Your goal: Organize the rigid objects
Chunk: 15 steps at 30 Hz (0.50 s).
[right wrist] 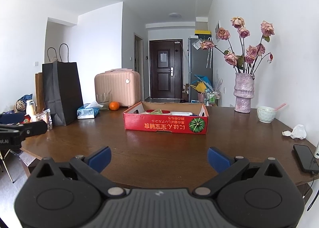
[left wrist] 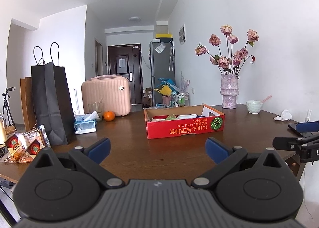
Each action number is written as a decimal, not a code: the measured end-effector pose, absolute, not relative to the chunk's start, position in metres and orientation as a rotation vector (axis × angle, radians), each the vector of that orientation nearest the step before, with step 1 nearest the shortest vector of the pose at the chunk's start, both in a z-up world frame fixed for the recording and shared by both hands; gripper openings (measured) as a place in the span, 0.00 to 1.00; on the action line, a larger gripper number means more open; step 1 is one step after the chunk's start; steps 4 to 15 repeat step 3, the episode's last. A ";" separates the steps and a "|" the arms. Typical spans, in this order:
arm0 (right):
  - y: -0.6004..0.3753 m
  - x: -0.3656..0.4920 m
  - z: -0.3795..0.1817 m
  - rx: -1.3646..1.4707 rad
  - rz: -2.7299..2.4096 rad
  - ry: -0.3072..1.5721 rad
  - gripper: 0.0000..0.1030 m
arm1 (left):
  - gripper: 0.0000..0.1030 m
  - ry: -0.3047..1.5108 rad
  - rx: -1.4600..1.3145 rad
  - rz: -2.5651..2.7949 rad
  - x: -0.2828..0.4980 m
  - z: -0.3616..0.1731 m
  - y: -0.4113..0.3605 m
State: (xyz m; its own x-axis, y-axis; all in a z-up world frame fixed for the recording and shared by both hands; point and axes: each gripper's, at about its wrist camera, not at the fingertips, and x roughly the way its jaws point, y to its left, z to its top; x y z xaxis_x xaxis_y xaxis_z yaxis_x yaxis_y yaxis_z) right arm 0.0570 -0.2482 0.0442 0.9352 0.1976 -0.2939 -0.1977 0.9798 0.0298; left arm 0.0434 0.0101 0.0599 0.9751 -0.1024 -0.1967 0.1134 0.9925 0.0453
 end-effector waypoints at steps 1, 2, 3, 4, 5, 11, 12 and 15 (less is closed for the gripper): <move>-0.248 0.057 0.044 0.000 0.202 0.301 1.00 | 1.00 0.193 0.058 -0.116 0.043 0.060 0.010; -0.248 0.057 0.044 0.001 0.202 0.302 1.00 | 1.00 0.191 0.061 -0.121 0.043 0.059 0.010; -0.248 0.057 0.044 0.001 0.201 0.301 1.00 | 1.00 0.192 0.065 -0.121 0.043 0.059 0.010; -0.248 0.057 0.044 0.001 0.201 0.301 1.00 | 1.00 0.192 0.065 -0.121 0.043 0.059 0.010; -0.248 0.057 0.044 0.001 0.201 0.301 1.00 | 1.00 0.192 0.065 -0.121 0.043 0.059 0.010; -0.248 0.057 0.044 0.001 0.201 0.301 1.00 | 1.00 0.192 0.065 -0.121 0.043 0.059 0.010; -0.248 0.057 0.044 0.001 0.201 0.301 1.00 | 1.00 0.192 0.065 -0.121 0.043 0.059 0.010; -0.248 0.057 0.044 0.001 0.201 0.301 1.00 | 1.00 0.192 0.065 -0.121 0.043 0.059 0.010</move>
